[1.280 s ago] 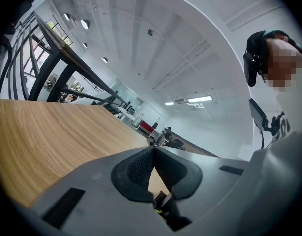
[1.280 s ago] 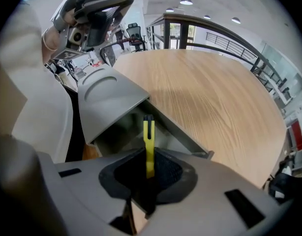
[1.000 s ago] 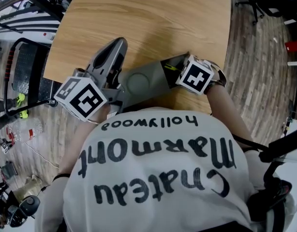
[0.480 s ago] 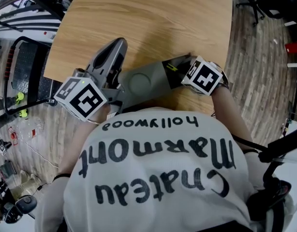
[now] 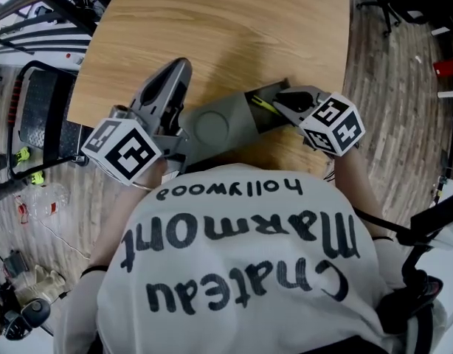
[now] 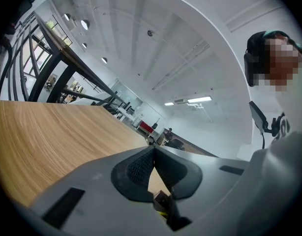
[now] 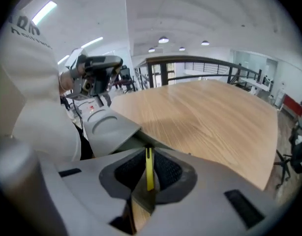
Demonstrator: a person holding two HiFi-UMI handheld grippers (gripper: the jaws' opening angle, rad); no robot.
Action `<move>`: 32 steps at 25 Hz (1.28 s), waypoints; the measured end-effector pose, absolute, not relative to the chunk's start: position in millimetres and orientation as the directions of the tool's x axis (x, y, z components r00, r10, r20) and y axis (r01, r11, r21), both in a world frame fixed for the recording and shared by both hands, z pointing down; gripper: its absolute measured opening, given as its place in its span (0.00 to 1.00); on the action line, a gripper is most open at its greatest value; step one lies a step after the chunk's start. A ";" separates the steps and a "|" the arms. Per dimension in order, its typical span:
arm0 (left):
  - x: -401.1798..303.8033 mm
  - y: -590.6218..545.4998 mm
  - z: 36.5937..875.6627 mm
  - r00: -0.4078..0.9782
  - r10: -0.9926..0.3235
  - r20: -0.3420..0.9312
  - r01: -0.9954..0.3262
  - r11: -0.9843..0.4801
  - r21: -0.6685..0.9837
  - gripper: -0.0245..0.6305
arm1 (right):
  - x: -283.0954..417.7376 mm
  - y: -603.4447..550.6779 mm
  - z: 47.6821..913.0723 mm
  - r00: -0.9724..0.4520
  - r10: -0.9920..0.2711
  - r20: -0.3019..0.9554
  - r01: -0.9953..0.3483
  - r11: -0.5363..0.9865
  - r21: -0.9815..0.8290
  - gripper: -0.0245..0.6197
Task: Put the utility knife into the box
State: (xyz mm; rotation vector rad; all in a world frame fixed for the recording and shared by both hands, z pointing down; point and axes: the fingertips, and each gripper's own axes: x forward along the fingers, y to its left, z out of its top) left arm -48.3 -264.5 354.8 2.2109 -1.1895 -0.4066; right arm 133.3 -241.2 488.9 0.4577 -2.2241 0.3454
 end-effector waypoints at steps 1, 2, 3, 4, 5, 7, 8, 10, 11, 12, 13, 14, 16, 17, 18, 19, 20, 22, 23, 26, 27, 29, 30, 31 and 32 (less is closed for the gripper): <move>-57.8 -257.1 361.7 0.562 -0.827 0.000 -0.649 -0.441 0.620 0.05 | 121.4 -236.4 487.8 -0.627 -0.252 0.737 -0.450 0.890 -0.079 0.13; -66.2 -251.7 367.3 0.572 -0.821 -0.010 -0.645 -0.457 0.613 0.05 | 110.4 -233.0 486.0 -0.651 -0.296 0.699 -0.468 0.882 -0.063 0.13; -71.9 -248.8 370.4 0.582 -0.813 -0.018 -0.640 -0.472 0.607 0.05 | 101.9 -231.1 482.3 -0.672 -0.336 0.660 -0.486 0.872 -0.050 0.13; -73.5 -247.9 370.4 0.591 -0.806 -0.022 -0.636 -0.483 0.603 0.05 | 97.1 -230.1 476.2 -0.690 -0.367 0.624 -0.502 0.864 -0.047 0.13; -70.5 -248.6 367.1 0.598 -0.801 -0.023 -0.632 -0.490 0.601 0.05 | 96.4 -229.4 467.9 -0.708 -0.386 0.591 -0.511 0.858 -0.052 0.13; -52.1 -252.5 353.4 0.610 -0.793 -0.018 -0.629 -0.497 0.598 0.05 | 105.8 -228.0 446.8 -0.749 -0.391 0.534 -0.506 0.859 -0.081 0.13; -39.1 -254.7 345.2 0.614 -0.789 -0.014 -0.629 -0.501 0.595 0.05 | 113.7 -227.2 435.6 -0.770 -0.385 0.508 -0.496 0.863 -0.099 0.13; -13.6 -257.1 331.1 0.625 -0.781 -0.010 -0.628 -0.511 0.587 0.05 | 129.8 -225.7 414.2 -0.805 -0.383 0.453 -0.483 0.866 -0.128 0.13; -3.6 -256.7 326.3 0.631 -0.775 -0.009 -0.627 -0.517 0.583 0.05 | 136.0 -224.6 404.1 -0.820 -0.388 0.421 -0.483 0.864 -0.144 0.13; 4.1 -255.5 322.9 0.638 -0.770 -0.008 -0.624 -0.523 0.580 0.05 | 140.3 -223.3 394.2 -0.834 -0.396 0.385 -0.484 0.860 -0.164 0.13; 9.4 -253.6 320.7 0.644 -0.765 -0.006 -0.622 -0.528 0.578 0.05 | 142.8 -222.0 384.3 -0.846 -0.404 0.348 -0.484 0.855 -0.185 0.13; 12.8 -251.0 319.4 0.651 -0.759 -0.004 -0.619 -0.534 0.576 0.05 | 144.2 -220.7 374.5 -0.856 -0.414 0.311 -0.485 0.850 -0.204 0.13; 16.9 -243.9 318.6 0.665 -0.747 0.000 -0.616 -0.549 0.565 0.05 | 146.2 -217.2 357.1 -0.861 -0.441 0.252 -0.495 0.841 -0.219 0.13; 19.2 -239.4 318.7 0.675 -0.738 0.002 -0.617 -0.562 0.551 0.05 | 147.9 -214.8 349.8 -0.860 -0.455 0.233 -0.502 0.838 -0.216 0.13; 22.5 -234.3 318.9 0.687 -0.727 0.005 -0.618 -0.580 0.530 0.05 | 150.2 -211.8 343.3 -0.857 -0.466 0.218 -0.508 0.836 -0.208 0.13; 26.9 -228.6 319.2 0.700 -0.714 0.011 -0.621 -0.602 0.502 0.05 | 153.0 -208.4 337.5 -0.855 -0.476 0.206 -0.512 0.836 -0.197 0.13; 32.2 -222.6 319.8 0.714 -0.700 0.019 -0.624 -0.624 0.471 0.05 | 156.2 -204.5 332.5 -0.854 -0.482 0.194 -0.515 0.837 -0.186 0.13; 43.4 -210.9 321.5 0.742 -0.669 0.039 -0.623 -0.668 0.407 0.05 | 162.6 -196.8 324.7 -0.852 -0.494 0.172 -0.520 0.837 -0.170 0.13; 48.6 -205.4 322.6 0.756 -0.653 0.048 -0.619 -0.688 0.379 0.05 | 165.6 -193.3 321.7 -0.849 -0.503 0.160 -0.526 0.834 -0.166 0.12; 60.7 -190.5 328.0 0.787 -0.612 0.079 -0.602 -0.733 0.315 0.05 | 173.9 -185.3 315.2 -0.834 -0.538 0.121 -0.551 0.815 -0.180 0.11; 63.5 -186.3 330.2 0.792 -0.604 0.090 -0.600 -0.742 0.299 0.05 | 176.3 -183.1 314.0 -0.830 -0.546 0.110 -0.557 0.809 -0.190 0.11; 68.0 -179.2 333.7 0.796 -0.595 0.106 -0.599 -0.751 0.279 0.05 | 178.9 -177.2 315.0 -0.829 -0.547 0.115 -0.558 0.807 -0.191 0.10; 70.2 -176.2 334.7 0.798 -0.592 0.111 -0.597 -0.753 0.277 0.05 | 179.8 -173.9 317.4 -0.828 -0.544 0.133 -0.560 0.809 -0.178 0.10; 72.3 -173.7 334.9 0.800 -0.589 0.114 -0.595 -0.755 0.277 0.05 | 181.0 -171.1 320.5 -0.824 -0.545 0.156 -0.566 0.808 -0.162 0.10; 74.2 -171.8 334.6 0.802 -0.586 0.115 -0.592 -0.756 0.278 0.05 | 182.9 -169.1 323.4 -0.816 -0.550 0.176 -0.574 0.804 -0.153 0.10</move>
